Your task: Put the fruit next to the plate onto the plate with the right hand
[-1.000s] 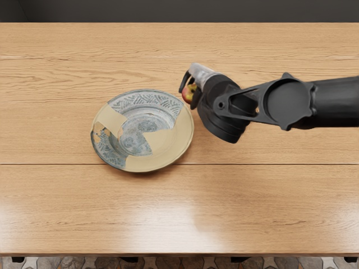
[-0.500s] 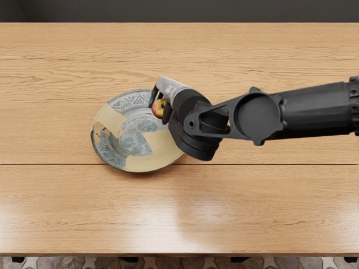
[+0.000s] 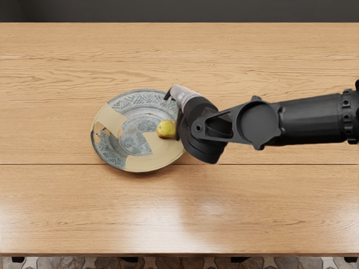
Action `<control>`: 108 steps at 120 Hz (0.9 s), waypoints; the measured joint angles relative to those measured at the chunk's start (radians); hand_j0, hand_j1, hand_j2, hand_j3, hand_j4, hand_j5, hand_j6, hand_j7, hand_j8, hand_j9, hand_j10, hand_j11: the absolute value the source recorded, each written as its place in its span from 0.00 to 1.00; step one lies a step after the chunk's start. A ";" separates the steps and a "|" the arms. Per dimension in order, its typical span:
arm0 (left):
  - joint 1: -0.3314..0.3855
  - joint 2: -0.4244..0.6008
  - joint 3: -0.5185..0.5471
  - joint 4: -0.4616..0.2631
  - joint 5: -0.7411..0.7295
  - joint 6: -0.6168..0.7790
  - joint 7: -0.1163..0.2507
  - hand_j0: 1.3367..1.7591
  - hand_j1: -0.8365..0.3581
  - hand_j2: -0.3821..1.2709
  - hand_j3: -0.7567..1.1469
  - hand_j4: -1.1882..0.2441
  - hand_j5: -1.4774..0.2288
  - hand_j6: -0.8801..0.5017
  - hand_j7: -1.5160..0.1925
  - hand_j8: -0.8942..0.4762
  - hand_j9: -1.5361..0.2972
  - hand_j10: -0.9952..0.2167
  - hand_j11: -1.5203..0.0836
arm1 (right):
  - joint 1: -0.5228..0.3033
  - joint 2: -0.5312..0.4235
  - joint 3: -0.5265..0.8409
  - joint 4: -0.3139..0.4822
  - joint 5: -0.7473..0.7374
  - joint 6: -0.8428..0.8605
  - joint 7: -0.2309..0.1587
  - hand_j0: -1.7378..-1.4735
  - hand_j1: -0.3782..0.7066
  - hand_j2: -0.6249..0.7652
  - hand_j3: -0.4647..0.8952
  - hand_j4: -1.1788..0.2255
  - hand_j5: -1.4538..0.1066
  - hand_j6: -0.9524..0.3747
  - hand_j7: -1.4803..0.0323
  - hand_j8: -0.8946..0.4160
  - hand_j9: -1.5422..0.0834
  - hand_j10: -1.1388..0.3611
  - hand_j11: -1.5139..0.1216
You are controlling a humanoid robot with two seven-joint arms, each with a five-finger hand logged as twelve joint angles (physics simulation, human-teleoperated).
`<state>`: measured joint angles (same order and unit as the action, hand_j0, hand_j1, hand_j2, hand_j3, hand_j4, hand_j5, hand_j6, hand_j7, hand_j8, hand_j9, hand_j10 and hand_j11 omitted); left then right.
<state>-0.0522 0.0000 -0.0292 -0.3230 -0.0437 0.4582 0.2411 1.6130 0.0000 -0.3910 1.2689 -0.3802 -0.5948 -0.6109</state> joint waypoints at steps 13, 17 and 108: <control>0.000 0.000 0.000 0.000 0.000 0.000 0.000 0.76 0.99 0.23 0.40 0.83 0.87 0.64 0.89 0.65 0.84 0.82 0.95 | -0.005 0.000 0.065 0.001 0.001 0.003 0.000 0.31 0.17 0.46 0.34 0.71 0.78 0.63 0.83 0.60 0.80 0.65 0.78; 0.000 0.000 0.000 0.000 0.000 0.000 0.000 0.76 0.99 0.23 0.40 0.83 0.87 0.64 0.89 0.65 0.84 0.82 0.95 | -0.005 0.000 0.100 0.015 0.001 0.012 0.000 0.31 0.16 0.46 0.34 0.73 0.80 0.64 0.84 0.61 0.82 0.66 0.80; -0.008 0.000 -0.001 0.000 0.001 0.000 0.000 0.76 0.99 0.23 0.40 0.83 0.87 0.64 0.89 0.65 0.84 0.82 0.95 | -0.549 -0.748 1.030 -0.061 0.014 1.194 0.000 0.30 0.06 0.45 0.34 0.82 0.90 0.69 0.95 0.66 0.92 0.74 0.90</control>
<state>-0.0598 0.0000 -0.0303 -0.3229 -0.0430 0.4580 0.2410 1.0642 -0.7481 0.6389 1.2078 -0.3661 0.5990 -0.6109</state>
